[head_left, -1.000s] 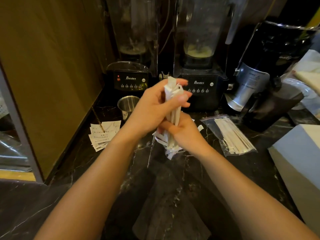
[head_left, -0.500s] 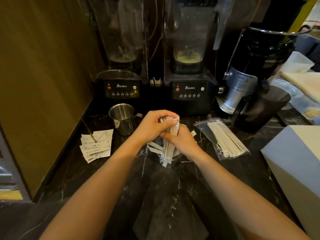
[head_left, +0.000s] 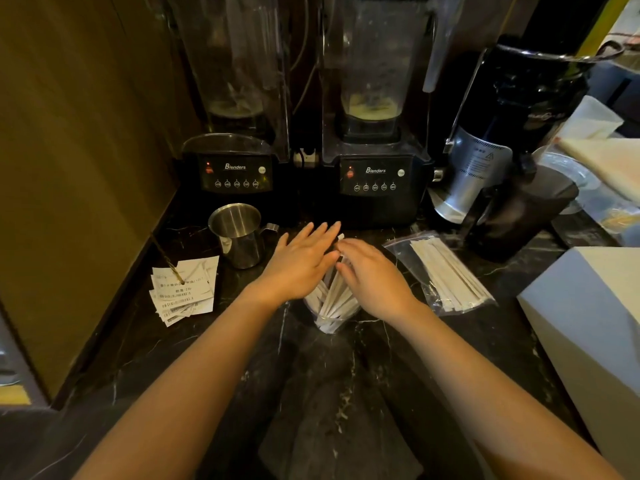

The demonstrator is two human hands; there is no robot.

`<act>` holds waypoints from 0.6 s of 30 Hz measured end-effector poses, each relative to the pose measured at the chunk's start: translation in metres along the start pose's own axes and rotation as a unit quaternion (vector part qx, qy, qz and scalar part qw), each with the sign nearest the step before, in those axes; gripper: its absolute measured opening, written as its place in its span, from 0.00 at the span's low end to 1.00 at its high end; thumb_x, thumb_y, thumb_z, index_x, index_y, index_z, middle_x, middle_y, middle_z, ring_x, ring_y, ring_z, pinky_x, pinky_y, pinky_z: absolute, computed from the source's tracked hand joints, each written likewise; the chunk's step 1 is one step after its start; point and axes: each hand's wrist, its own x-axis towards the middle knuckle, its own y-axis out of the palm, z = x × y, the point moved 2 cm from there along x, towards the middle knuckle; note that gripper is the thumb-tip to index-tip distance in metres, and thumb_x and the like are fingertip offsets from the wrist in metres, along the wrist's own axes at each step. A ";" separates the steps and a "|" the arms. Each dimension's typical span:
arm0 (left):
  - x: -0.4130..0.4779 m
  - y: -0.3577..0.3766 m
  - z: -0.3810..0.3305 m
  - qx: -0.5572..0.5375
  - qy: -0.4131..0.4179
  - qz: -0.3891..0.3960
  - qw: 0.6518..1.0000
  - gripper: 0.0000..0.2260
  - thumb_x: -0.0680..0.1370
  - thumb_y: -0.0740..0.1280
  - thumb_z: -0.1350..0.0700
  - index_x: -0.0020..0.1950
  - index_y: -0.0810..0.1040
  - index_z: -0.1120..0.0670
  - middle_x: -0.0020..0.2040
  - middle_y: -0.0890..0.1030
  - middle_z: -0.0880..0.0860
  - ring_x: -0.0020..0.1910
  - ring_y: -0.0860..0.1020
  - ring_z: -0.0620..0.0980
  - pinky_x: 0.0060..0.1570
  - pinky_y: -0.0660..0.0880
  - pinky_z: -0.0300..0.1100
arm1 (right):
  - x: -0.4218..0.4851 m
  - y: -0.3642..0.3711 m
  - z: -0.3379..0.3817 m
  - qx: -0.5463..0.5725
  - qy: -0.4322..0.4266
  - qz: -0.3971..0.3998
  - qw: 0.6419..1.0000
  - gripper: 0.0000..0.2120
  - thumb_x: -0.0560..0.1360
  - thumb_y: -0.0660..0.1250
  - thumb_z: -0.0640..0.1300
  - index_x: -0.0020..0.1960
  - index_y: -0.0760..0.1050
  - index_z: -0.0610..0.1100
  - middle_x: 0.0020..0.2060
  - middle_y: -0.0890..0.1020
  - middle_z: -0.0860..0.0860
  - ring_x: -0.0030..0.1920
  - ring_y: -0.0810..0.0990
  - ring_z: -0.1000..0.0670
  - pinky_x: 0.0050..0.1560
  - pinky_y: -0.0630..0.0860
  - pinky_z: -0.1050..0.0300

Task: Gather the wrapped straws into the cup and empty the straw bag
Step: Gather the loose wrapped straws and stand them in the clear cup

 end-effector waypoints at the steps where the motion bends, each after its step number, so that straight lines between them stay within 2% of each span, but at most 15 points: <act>1: 0.000 0.001 0.000 0.007 -0.006 0.008 1.000 0.23 0.80 0.48 0.48 0.74 0.46 0.46 0.77 0.51 0.50 0.76 0.47 0.49 0.73 0.43 0.53 | -0.001 0.000 0.001 -0.031 -0.011 0.012 0.999 0.19 0.78 0.56 0.44 0.69 0.64 0.43 0.69 0.69 0.46 0.70 0.65 0.49 0.69 0.61 0.55; 4: 0.000 0.001 0.001 0.036 -0.019 0.034 0.999 0.23 0.80 0.48 0.47 0.74 0.46 0.45 0.77 0.53 0.50 0.76 0.49 0.51 0.72 0.44 0.55 | -0.003 0.001 0.000 -0.111 -0.004 0.069 0.991 0.24 0.78 0.55 0.48 0.73 0.55 0.45 0.74 0.60 0.49 0.75 0.53 0.49 0.74 0.47 0.46; 8: 0.000 0.001 0.000 0.097 -0.041 0.066 0.992 0.23 0.79 0.48 0.45 0.73 0.46 0.44 0.77 0.51 0.52 0.76 0.47 0.53 0.72 0.43 0.57 | -0.005 0.003 -0.007 -0.166 0.032 0.138 0.976 0.30 0.78 0.52 0.55 0.74 0.45 0.47 0.77 0.48 0.50 0.76 0.42 0.48 0.73 0.38 0.40; 11: 0.000 0.000 -0.003 0.117 -0.049 0.073 0.989 0.24 0.78 0.47 0.43 0.73 0.46 0.44 0.77 0.48 0.53 0.76 0.45 0.54 0.72 0.42 0.57 | -0.006 0.002 -0.010 -0.165 0.053 0.159 0.972 0.31 0.78 0.51 0.57 0.74 0.40 0.50 0.77 0.43 0.49 0.75 0.37 0.47 0.72 0.36 0.40; 18: 0.004 -0.012 -0.023 0.088 -0.049 -0.016 0.995 0.26 0.78 0.49 0.43 0.73 0.43 0.44 0.77 0.45 0.54 0.75 0.40 0.54 0.71 0.39 0.57 | -0.009 -0.017 -0.007 -0.078 0.087 0.120 0.986 0.33 0.76 0.52 0.60 0.73 0.36 0.56 0.76 0.37 0.47 0.75 0.35 0.46 0.73 0.39 0.41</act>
